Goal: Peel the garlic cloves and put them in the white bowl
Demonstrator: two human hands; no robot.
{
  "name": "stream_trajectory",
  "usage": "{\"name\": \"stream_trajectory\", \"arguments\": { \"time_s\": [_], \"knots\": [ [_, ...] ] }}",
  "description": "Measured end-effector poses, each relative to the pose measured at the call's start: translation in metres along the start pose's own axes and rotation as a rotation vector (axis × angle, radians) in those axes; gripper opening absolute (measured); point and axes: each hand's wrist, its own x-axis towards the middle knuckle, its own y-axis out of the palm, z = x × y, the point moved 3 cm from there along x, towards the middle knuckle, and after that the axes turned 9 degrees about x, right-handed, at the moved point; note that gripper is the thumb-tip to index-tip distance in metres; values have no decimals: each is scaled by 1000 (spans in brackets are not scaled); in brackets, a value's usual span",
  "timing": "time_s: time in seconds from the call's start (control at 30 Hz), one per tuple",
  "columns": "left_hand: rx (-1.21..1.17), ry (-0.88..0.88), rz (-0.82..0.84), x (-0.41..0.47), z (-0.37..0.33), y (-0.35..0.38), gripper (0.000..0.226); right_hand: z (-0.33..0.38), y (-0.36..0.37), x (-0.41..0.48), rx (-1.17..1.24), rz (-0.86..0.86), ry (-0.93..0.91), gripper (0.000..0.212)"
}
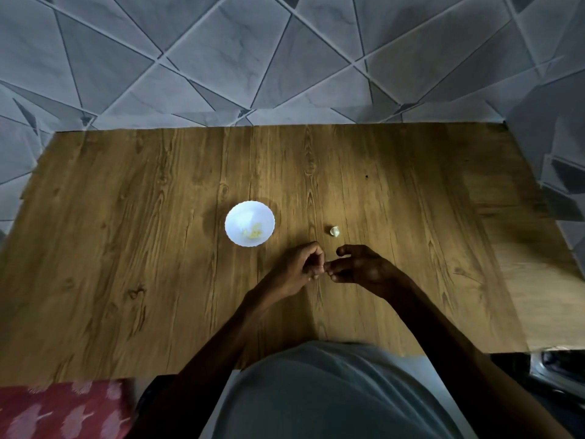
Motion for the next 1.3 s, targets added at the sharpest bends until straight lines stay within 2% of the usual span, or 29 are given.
{"name": "stream_trajectory", "arguments": {
  "time_s": [0.23,0.43,0.57,0.7,0.87,1.0,1.13,1.2,1.3],
  "knots": [
    [12,-72,-6,-4,9,7,12,-3,-4,7,130,-65,-21,18],
    [74,-206,7,-6,23,12,11,-9,-11,8,208,-58,-19,19],
    [-67,-241,-76,-5,15,9,12,-13,-16,10,241,-68,-20,16],
    [-245,-271,-93,-1,12,10,13,-14,-14,8,134,-76,-80,17],
    [-515,-399,-160,0,9,14,18,-9,-9,4,-41,-51,-276,18],
    [-596,-428,-188,0,9,14,19,-7,-4,5,-222,-117,-378,17],
    [-493,-411,-250,-8,15,5,19,-7,-5,9,-427,-242,-430,14],
    [-357,-399,-296,-11,25,-1,14,-8,-9,11,-567,-318,-467,13],
    [-118,-406,-334,-14,43,-6,12,-11,-16,17,-766,-340,-540,10]
  ]
}}
